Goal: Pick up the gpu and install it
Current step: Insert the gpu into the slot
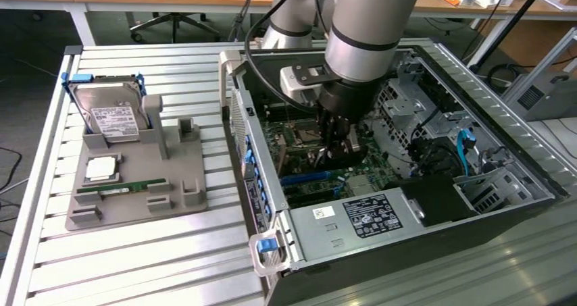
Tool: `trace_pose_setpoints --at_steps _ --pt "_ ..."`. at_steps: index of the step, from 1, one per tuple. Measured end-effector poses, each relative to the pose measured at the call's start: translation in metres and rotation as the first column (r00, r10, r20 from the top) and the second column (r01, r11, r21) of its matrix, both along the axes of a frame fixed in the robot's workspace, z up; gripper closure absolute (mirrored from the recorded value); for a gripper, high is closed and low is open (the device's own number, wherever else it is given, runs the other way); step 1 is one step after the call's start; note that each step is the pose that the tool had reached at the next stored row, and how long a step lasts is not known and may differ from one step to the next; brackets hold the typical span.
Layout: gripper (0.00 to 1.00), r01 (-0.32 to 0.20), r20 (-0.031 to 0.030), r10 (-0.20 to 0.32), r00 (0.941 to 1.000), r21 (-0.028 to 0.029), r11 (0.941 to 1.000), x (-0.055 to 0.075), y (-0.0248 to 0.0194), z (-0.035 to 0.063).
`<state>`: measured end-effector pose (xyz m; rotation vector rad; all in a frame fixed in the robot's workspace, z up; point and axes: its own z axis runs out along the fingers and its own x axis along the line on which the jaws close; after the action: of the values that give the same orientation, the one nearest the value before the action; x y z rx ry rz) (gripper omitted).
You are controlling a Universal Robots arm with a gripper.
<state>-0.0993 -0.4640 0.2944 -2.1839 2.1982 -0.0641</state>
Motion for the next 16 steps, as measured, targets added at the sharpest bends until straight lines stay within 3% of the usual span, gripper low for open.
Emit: trace_pose_setpoints --at_steps 16 --pt "0.73 0.0 0.0 0.0 1.0 0.0 1.0 -0.0091 0.0097 -0.0079"
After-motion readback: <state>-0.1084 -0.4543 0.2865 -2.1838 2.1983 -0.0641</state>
